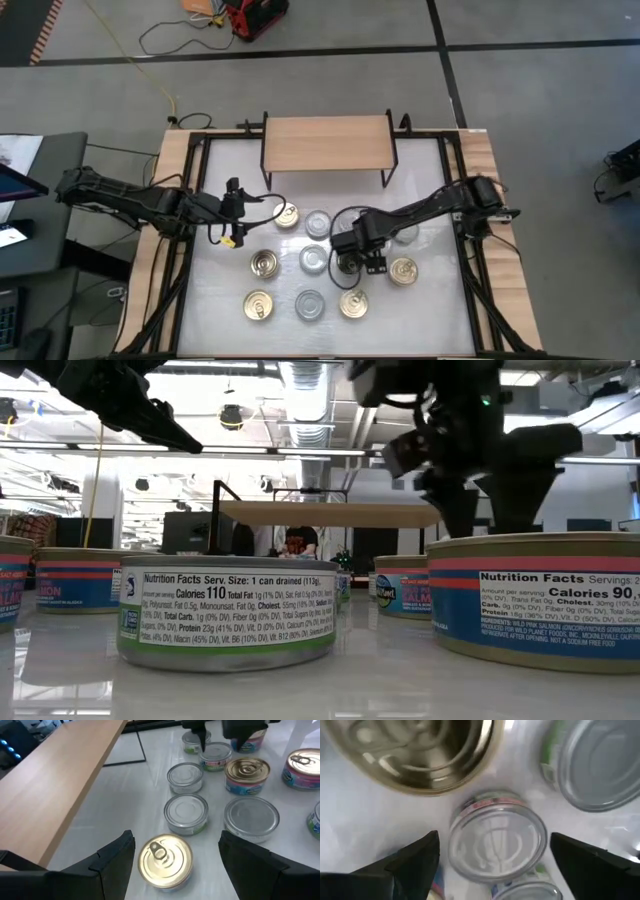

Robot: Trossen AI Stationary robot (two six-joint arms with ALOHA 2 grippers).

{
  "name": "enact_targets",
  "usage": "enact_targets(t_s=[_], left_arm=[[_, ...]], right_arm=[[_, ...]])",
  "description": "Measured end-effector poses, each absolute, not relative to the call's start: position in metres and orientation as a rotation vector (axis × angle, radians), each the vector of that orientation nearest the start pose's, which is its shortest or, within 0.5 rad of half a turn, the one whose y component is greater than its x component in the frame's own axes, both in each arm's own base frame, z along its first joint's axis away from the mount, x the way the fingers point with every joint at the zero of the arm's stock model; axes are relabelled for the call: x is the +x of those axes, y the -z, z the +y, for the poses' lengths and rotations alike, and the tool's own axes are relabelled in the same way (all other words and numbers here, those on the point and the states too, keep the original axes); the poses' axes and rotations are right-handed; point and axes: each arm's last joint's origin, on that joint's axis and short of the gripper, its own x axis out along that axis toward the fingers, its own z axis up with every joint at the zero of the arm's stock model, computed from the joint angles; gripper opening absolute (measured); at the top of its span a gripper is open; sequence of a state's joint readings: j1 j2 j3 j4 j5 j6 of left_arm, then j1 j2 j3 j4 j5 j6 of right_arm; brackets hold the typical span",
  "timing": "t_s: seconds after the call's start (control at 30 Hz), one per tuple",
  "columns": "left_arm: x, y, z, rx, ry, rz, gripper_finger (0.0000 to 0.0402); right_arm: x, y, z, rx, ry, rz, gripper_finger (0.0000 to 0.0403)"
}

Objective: Stack canned seafood by type on shelf
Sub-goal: Put the blue tuna can on the shelf

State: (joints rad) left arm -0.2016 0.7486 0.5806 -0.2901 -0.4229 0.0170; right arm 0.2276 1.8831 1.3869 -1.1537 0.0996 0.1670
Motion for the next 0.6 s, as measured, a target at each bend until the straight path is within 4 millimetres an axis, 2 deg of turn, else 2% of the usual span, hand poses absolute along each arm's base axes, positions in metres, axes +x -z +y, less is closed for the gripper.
enact_targets(t_s=[0.2,0.37,0.5,0.6], left_arm=[[0.162,-0.260,-0.021,0.155,-0.214,0.438,0.0277],[0.170,-0.257,-0.023,0.118,-0.205,0.433,0.0277],[0.181,-0.247,-0.026,0.121,-0.170,0.489,0.0277],[0.184,-0.244,-0.027,0.127,-0.178,0.502,0.0277]], right_arm=[[0.301,-0.203,0.067,-0.055,0.096,1.517,0.0400],[0.283,-0.199,0.065,-0.009,0.119,1.466,0.0400],[0.278,-0.198,0.057,0.124,0.195,1.374,0.0400],[0.281,-0.205,0.052,0.246,0.175,1.268,0.0400]])
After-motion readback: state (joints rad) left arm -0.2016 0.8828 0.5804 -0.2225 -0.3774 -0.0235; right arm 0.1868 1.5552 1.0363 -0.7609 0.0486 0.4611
